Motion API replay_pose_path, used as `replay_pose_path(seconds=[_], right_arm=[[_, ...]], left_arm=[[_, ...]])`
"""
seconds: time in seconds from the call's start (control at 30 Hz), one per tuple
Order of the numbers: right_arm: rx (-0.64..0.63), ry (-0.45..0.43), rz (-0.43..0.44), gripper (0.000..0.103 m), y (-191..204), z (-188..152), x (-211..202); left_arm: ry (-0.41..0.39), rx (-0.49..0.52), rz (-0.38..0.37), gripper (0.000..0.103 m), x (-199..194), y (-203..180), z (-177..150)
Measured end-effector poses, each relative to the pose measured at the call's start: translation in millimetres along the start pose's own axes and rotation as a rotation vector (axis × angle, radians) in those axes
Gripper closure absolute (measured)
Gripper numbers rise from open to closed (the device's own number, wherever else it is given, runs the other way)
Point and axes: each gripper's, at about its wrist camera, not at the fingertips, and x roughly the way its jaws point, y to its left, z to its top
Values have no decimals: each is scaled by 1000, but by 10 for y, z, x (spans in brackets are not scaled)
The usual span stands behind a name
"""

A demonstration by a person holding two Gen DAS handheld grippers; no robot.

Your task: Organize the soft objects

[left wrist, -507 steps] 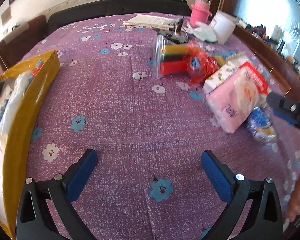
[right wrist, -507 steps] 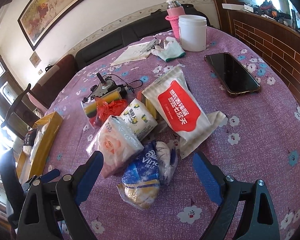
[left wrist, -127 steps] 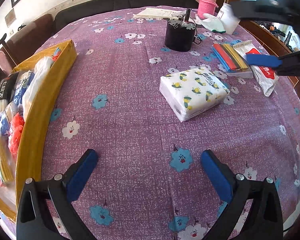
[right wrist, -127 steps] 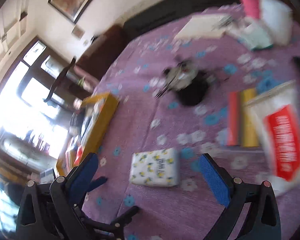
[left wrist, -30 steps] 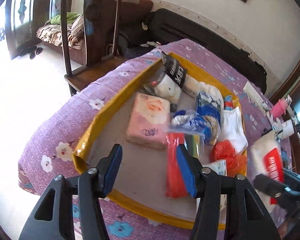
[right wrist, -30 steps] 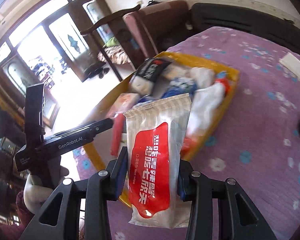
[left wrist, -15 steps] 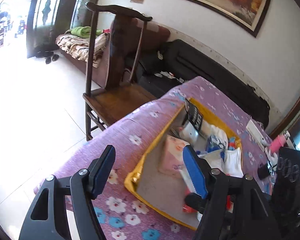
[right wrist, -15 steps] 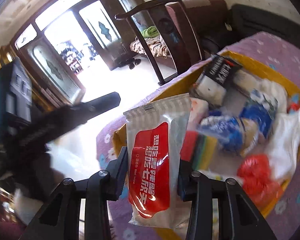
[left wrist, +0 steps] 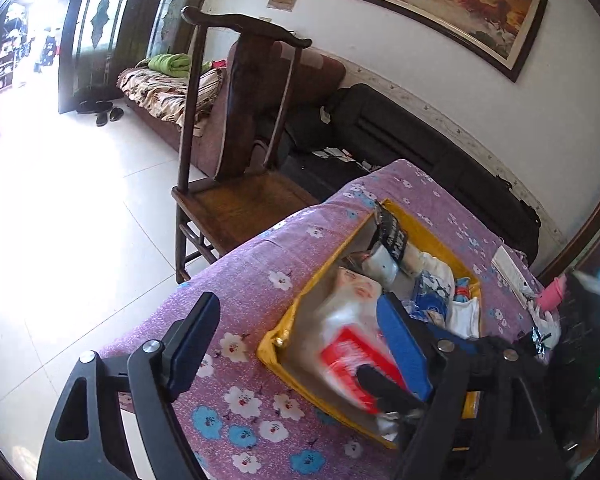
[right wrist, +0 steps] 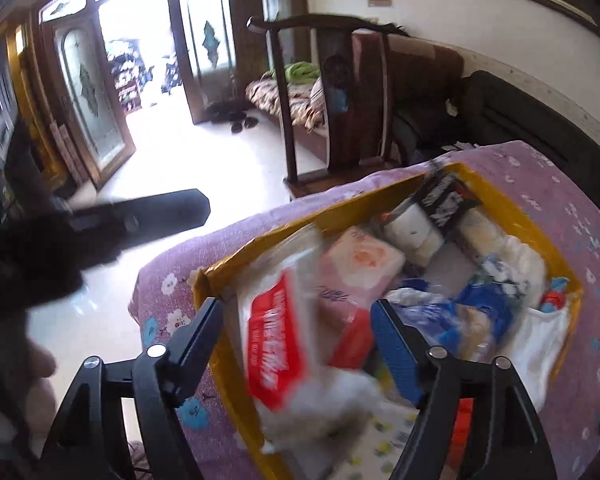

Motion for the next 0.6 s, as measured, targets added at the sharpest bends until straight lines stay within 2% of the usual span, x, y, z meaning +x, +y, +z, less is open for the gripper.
replay_pose_path(seconds=[0.13,0.23,0.33,0.5,0.6], right_arm=[[119,-81,-11,13,-355,-128,-556],[202,-124,-51,11,-638,-329,-938],[287,-144,-104,10,-925,-578,-1251],[410,-154,-236,10,-1355,-1073,-1702],[462,-158,-285,10,-1506,-1332,-1940]], left_arm=[[6,66,-26,20,-28,-253,-55],[-9,144,-34,19,-97,-509,-113],[-32,236,-29,14,-183,-807,-207],[-46,415,-1,14,-269,-1402,-478],[-62,516,25,14,-332,-1760,-667]])
